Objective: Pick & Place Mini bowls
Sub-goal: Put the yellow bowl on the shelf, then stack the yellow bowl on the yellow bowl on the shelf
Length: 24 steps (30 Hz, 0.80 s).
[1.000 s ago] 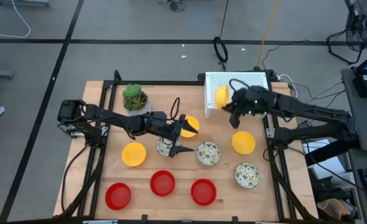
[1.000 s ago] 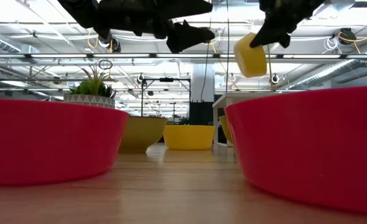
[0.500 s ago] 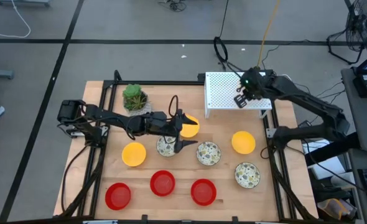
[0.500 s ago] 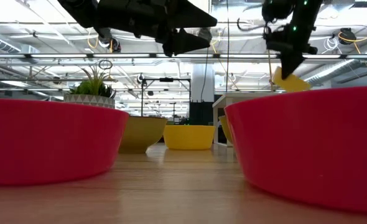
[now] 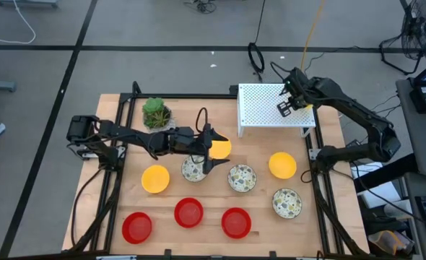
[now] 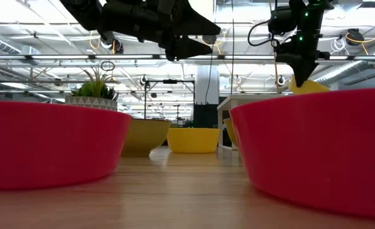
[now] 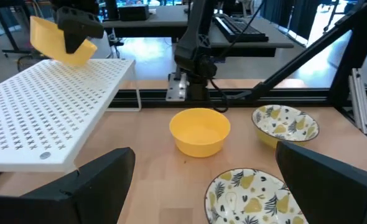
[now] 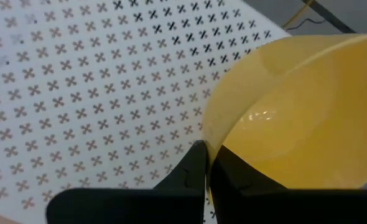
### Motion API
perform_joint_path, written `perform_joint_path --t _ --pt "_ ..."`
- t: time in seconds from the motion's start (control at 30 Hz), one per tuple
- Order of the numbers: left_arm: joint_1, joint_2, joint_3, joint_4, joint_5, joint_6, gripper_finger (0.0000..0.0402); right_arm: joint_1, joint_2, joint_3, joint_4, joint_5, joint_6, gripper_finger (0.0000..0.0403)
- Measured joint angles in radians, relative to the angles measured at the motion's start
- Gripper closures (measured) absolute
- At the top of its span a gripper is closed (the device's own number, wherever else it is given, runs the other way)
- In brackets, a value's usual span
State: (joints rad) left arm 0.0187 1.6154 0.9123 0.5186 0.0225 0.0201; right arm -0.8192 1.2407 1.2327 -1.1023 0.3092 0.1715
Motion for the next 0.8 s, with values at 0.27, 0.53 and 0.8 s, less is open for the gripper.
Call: perform_joint_path --t 0.27,0.53,0.8 --pt "0.007 0.0 0.0 0.0 0.0 0.001 0.0011 0.0 0.0 0.011 0.005 -0.001 -0.006 0.0375" --pt "0.007 0.0 0.0 -0.016 0.001 0.001 0.0011 0.0 0.0 0.011 0.054 0.001 -0.019 0.0353" --pt "0.007 0.0 0.0 -0.017 -0.002 0.001 0.0011 0.001 0.0 0.011 0.083 0.002 -0.11 0.0336"
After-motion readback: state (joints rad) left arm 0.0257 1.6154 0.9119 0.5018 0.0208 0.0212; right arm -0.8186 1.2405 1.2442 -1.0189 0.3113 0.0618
